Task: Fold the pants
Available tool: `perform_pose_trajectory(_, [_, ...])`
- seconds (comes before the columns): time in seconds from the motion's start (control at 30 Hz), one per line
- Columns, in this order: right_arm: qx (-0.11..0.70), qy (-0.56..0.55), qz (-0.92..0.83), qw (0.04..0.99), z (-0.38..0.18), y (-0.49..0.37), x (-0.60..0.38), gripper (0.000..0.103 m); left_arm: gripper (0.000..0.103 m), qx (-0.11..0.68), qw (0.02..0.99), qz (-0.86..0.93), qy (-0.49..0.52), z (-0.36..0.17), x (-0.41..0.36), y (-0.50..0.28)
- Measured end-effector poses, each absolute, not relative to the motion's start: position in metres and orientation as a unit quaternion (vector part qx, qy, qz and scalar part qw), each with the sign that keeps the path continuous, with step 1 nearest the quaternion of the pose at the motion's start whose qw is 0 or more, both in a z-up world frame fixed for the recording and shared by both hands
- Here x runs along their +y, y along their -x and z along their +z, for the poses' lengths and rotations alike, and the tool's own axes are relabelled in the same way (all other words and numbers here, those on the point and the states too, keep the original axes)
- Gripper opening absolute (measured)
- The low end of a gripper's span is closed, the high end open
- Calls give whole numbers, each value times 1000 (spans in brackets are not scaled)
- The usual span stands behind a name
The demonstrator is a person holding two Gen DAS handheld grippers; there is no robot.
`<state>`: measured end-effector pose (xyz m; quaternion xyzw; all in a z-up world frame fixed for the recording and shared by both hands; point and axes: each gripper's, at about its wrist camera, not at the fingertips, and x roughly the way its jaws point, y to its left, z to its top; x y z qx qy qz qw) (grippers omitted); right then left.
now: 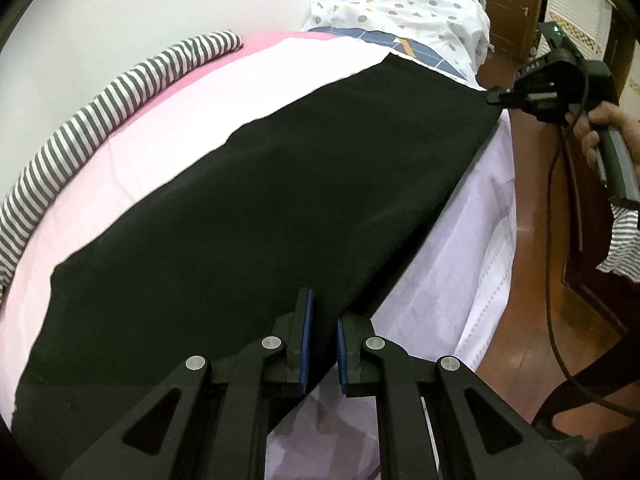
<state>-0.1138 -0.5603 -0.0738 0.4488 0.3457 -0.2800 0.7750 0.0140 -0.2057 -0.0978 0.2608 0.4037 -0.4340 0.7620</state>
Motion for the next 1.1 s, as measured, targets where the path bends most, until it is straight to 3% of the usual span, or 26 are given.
perform_pose_trajectory(0.17, [359, -438, -285, 774, -75, 111, -559, 6, 12, 410, 763, -430, -254, -102, -206, -16])
perform_pose_trajectory(0.23, [370, -425, -290, 773, -71, 109, -558, 16, 14, 419, 761, -432, -244, -102, -204, -20])
perform_pose_trajectory(0.3, [372, -413, -306, 773, -63, 111, -556, 40, 18, 432, 758, -434, -224, -100, -201, -26])
perform_pose_trajectory(0.37, [371, -389, -336, 773, -50, 115, -554, 47, 21, 439, 756, -440, -206, -96, -197, -28])
perform_pose_trajectory(0.5, [356, -351, -356, 790, -24, 118, -549, 47, 38, 422, 768, -452, -168, -78, -178, -30])
perform_pose_trajectory(0.6, [355, -329, -328, 811, -5, 98, -537, 47, 45, 395, 794, -444, -131, -60, -154, -36])
perform_pose_trajectory(1.1, [491, -186, 89, 846, -3, -151, -322, 47, 46, 401, 908, -120, 16, -57, 59, -121])
